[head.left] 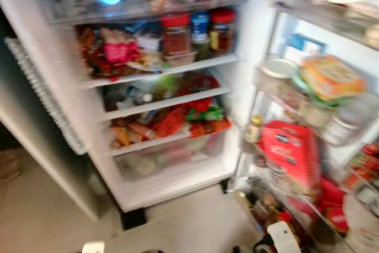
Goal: Restocking fridge
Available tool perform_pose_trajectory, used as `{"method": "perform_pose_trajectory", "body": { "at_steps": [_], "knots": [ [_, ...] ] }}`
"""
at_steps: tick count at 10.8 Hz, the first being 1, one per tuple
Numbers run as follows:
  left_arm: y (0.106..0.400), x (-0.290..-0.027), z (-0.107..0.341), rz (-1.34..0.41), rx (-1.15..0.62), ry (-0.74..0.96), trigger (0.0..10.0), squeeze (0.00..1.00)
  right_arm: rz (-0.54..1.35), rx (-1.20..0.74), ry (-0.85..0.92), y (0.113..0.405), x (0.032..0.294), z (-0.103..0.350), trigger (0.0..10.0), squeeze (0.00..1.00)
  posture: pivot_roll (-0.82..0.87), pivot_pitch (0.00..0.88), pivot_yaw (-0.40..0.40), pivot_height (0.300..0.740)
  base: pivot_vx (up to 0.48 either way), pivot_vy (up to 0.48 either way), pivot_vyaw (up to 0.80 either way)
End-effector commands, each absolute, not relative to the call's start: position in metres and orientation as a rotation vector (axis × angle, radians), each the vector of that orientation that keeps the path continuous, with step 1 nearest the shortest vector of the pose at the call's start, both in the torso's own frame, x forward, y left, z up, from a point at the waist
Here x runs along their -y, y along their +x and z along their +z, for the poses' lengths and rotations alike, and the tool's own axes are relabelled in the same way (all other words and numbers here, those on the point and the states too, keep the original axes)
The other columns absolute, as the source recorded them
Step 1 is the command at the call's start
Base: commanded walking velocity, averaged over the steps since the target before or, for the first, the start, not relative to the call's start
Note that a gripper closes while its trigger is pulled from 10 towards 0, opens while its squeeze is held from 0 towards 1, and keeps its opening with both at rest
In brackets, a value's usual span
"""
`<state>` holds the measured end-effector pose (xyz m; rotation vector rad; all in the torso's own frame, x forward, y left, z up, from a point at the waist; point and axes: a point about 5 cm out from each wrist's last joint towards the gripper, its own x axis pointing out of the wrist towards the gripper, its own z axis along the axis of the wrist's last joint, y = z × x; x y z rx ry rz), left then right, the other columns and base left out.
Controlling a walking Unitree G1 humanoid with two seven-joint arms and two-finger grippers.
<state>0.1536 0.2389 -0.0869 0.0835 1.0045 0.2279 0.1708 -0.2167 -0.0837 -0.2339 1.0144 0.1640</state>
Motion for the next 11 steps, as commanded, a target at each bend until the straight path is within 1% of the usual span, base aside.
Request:
{"method": "perform_pose_trajectory", "body": {
  "at_steps": [1, 9, 11],
  "knots": [
    [0.1580, -0.2432, -0.0840, 0.242, -0.995, 0.099, 10.0, 0.00, 0.189, -1.084, -0.218, 0.1557, 0.2110, -0.0919, 10.0, 0.00, -0.06, 0.000, 0.031, 0.641, 0.000, 0.401, 0.00],
    [0.1515, -0.2439, -0.0868, 0.251, -1.023, 0.096, 10.0, 0.00, 0.208, -1.080, -0.230, 0.1577, 0.2091, -0.0913, 10.0, 0.00, -0.06, 0.000, 0.036, 0.641, 0.000, 0.395, 0.00],
    [0.1500, -0.2448, -0.0871, 0.250, -1.027, 0.096, 10.0, 0.00, 0.214, -1.076, -0.237, 0.1583, 0.2088, -0.0911, 10.0, 0.00, -0.06, 0.000, 0.037, 0.641, 0.000, 0.354, 0.63]
  ]
}}
